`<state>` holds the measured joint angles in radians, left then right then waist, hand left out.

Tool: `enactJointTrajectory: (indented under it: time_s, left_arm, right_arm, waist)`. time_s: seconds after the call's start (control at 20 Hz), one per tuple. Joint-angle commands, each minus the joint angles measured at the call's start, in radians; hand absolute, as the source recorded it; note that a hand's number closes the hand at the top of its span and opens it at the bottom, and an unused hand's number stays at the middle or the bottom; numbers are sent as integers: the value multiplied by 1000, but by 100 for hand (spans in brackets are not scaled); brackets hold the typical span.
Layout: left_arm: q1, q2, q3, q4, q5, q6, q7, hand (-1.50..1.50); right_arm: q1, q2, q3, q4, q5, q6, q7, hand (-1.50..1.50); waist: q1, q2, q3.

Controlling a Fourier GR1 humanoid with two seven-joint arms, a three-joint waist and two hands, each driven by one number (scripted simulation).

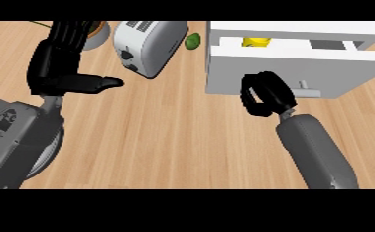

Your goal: Pick up the cup, place it into the drawer and close the drawer

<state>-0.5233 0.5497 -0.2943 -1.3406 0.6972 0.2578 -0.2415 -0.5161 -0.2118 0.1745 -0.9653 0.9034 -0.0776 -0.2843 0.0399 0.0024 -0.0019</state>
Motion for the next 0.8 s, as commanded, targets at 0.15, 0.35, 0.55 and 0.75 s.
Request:
enactJointTrajectory:
  time_s: [0.15, 0.35, 0.55, 0.75]
  left_arm:
    - [84, 16, 35, -84, 1, -40, 5, -150]
    - [132, 24, 76, -20, 11, -129, -77, -150]
    - [109, 29, 74, -36, 28, -144, -22, -150]
    - [122, 1, 38, -61, 0, -138, -39, -150]
  right_arm:
    - [-240, -4, -114, 432, -16, -57, -133, 150]
    - [-351, -1, -152, 569, -20, -52, -125, 150]
    - [-428, -57, -199, 649, -46, -12, -148, 150]
    - [-462, -104, -225, 673, -65, 29, -156, 150]
  waist:
    - [11, 12, 4]
    - [28, 23, 3]
    - [44, 31, 5]
    - [60, 39, 5]
